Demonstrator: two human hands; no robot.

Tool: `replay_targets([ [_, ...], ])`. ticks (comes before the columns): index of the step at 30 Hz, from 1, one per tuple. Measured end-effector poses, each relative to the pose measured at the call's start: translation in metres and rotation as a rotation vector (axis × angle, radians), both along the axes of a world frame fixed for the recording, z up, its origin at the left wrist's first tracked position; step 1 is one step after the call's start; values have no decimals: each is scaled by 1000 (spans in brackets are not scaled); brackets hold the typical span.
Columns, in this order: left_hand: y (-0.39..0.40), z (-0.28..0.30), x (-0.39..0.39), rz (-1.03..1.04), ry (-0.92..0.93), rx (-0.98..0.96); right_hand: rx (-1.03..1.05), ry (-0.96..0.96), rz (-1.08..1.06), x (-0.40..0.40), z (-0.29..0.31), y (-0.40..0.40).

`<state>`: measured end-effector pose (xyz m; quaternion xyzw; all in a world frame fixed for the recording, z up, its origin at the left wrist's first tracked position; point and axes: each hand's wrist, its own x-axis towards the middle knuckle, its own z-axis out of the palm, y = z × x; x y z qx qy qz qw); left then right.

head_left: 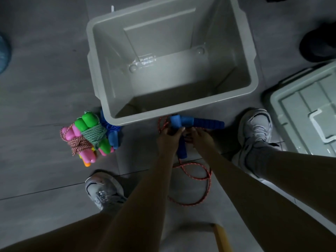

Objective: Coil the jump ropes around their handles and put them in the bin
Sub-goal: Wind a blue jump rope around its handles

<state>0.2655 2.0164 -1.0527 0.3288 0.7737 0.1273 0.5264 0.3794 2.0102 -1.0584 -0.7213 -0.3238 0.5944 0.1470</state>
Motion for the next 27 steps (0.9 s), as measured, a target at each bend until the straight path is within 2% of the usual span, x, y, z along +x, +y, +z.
replay_targets([
  [2,3,-8,-1,46,-19,46,132,-140,-48,5,1,4],
  [3,5,-8,-2,72,-34,56,262,-320,49,10,-4,6],
  [5,8,-11,-4,97,-52,76,407,-554,255,20,-8,14],
  [8,2,-22,-9,65,-15,114,348,-608,440,23,-11,29],
  [12,-7,-26,-15,45,26,89,255,-668,531,22,-13,43],
  [14,-8,-17,-18,44,-18,68,234,-679,578,23,-13,43],
  [16,-11,-13,-20,28,-28,63,183,-591,552,23,-10,40],
  [20,-24,6,-23,-14,-3,153,60,-251,290,23,6,24],
  [24,-34,46,-19,282,-130,243,55,-28,94,23,48,3],
  [27,-36,81,-16,250,-159,244,62,115,-14,23,86,-10],
])
